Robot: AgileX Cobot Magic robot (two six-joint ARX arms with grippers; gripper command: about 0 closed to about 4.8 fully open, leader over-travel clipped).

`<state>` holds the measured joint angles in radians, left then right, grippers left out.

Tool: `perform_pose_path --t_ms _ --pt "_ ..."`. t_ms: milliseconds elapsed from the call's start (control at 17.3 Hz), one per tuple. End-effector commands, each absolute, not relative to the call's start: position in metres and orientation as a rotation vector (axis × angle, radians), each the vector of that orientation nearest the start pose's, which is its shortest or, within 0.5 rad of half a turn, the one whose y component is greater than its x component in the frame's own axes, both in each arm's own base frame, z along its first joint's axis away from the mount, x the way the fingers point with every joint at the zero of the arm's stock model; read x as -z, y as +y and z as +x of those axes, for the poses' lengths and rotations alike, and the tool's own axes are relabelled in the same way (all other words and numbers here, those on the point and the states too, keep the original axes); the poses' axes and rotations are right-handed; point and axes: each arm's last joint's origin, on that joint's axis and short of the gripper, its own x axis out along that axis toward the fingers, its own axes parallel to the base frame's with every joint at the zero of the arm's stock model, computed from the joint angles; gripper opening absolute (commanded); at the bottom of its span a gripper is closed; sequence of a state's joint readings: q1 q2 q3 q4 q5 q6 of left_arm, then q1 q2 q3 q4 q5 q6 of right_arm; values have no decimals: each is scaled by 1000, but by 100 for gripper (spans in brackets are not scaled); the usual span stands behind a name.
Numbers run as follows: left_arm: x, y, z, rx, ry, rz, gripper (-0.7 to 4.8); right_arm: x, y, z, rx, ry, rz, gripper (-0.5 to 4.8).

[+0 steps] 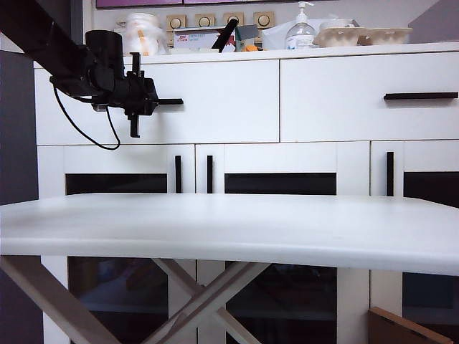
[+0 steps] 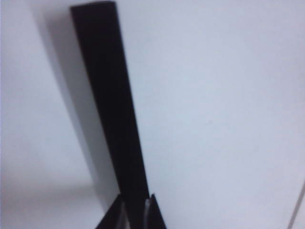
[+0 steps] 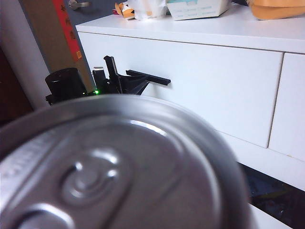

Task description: Pick up a can of beer from the white table, open the left drawer, place the beer inside the drawer, and finally close the drawer.

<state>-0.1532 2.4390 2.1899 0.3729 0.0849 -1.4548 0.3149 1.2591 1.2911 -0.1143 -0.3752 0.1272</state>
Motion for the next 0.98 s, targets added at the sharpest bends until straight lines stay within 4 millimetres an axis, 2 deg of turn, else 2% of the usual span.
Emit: perform_pose_path --t_ms 58,405,751,983 --pt "-289 -89 562 334 -18 -1381 -8 -428 95 255 -697 39 125 -5" --pt "-286 -90 564 430 -102 -1376 -8 -428 95 255 -693 37 125 -5" --pt "-293 -90 561 501 -158 -1366 -8 -428 95 255 -681 36 126 -5" --pt "-285 -91 562 563 -209 -1356 -8 -428 95 255 -681 36 126 -5"
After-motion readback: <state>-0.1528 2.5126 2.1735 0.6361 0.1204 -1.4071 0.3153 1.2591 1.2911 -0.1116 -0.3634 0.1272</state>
